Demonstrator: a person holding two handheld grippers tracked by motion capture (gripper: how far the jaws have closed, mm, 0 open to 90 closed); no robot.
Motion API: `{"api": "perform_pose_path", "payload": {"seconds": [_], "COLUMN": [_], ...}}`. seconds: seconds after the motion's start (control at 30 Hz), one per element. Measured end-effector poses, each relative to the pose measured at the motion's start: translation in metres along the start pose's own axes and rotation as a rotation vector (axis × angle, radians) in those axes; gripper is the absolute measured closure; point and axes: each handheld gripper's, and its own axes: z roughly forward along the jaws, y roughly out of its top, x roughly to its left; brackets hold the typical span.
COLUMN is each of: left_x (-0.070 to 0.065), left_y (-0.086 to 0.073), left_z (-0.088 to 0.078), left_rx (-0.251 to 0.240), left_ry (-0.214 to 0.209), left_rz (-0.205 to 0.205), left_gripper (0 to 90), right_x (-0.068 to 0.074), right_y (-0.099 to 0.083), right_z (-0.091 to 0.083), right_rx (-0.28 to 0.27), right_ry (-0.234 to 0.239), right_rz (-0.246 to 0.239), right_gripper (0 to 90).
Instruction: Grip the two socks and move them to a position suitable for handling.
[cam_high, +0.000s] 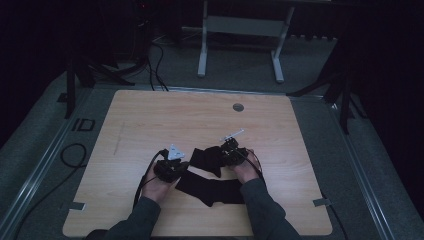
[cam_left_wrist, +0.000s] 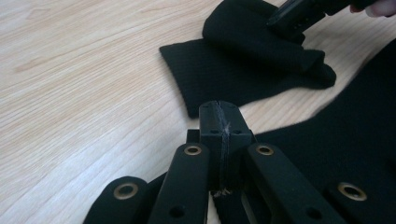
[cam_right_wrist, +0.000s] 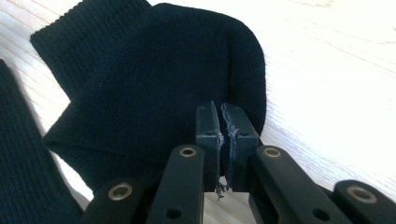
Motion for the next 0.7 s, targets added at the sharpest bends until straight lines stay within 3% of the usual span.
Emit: {"api": "perform_pose_path", "payload": {"seconds": [0.3,0.57,0.7], "left_x": [0.002,0.003,0.002], "left_y": [0.01,0.005,0.004], "left_z": [0.021,0.034,0.034], "left_rx": [0.006,0.046,0.053], "left_ry": [0.018,0.018,0.017], "left_rz": [0.02,0.017,0.039], "left_gripper": [90.0,88.6,88.9], "right_x": [0.005,0.009,0.01], "right_y": [0.004,0.004,0.004], "right_z": [0.003,0.004,0.004], "right_rx": [-0.004,-0.009,-0.01], "right_ry": [0.016,0.01,0.005], "right_rz": [-0.006,-0.013,-0.019], "right_gripper": [85.5,85.4,85.4]}}
